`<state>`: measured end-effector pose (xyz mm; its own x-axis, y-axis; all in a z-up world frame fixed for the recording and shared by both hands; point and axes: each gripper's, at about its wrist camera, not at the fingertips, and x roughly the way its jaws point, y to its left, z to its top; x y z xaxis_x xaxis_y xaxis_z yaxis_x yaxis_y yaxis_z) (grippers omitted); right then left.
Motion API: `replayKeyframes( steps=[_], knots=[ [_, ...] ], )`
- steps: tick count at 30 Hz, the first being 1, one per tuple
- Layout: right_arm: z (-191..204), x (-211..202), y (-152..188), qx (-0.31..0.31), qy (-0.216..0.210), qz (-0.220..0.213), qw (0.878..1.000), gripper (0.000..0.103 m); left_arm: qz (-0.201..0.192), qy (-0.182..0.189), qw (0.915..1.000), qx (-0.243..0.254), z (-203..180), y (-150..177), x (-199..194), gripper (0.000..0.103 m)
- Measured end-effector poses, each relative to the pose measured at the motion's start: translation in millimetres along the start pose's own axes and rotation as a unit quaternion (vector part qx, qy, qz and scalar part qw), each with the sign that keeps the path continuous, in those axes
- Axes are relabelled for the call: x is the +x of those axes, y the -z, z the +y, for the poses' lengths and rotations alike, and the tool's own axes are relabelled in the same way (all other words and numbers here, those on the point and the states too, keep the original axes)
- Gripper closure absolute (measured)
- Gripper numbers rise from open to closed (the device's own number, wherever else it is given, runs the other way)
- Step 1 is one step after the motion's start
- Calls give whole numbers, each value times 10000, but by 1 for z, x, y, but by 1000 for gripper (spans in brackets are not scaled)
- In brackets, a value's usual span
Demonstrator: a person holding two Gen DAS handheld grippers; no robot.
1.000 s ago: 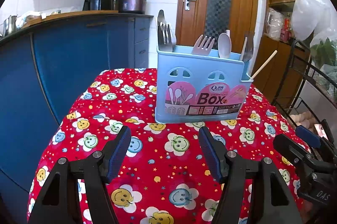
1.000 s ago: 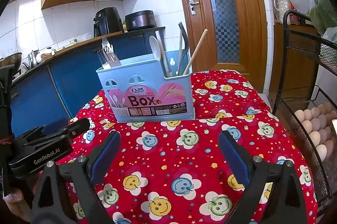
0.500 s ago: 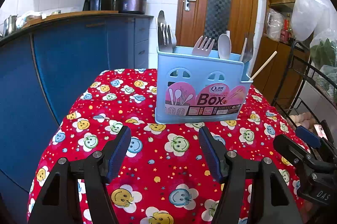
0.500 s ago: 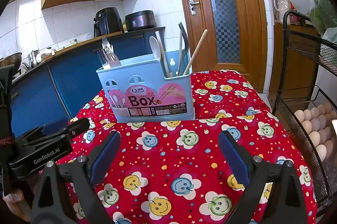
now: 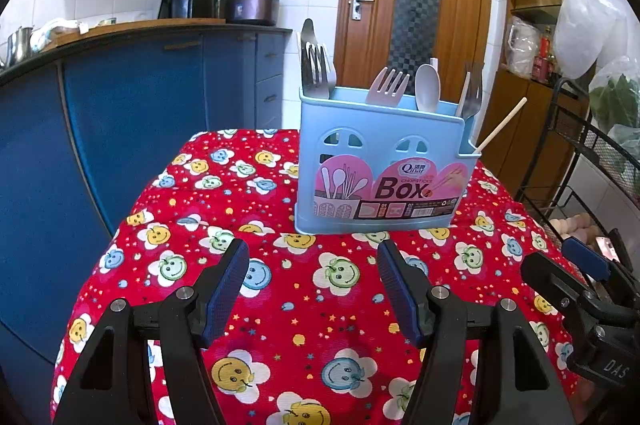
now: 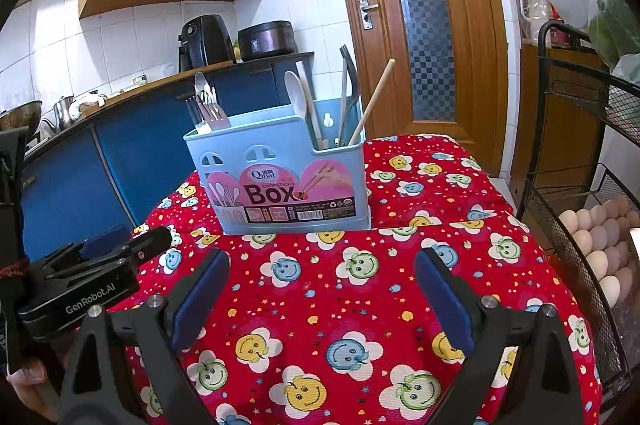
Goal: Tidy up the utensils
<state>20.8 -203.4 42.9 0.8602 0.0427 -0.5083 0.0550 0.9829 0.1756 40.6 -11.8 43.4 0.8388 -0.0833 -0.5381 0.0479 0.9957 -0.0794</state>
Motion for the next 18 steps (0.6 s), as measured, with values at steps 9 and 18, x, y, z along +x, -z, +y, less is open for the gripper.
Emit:
replayKeyframes(
  steps=[9,18],
  knots=[
    [1,0,0,1,0,1,10000,7,-3,6,10000,-27,1,0,0,35],
    [1,-1,-3,3,6,-4,10000,7,1,8,10000,-35,2,0,0,35]
  ],
)
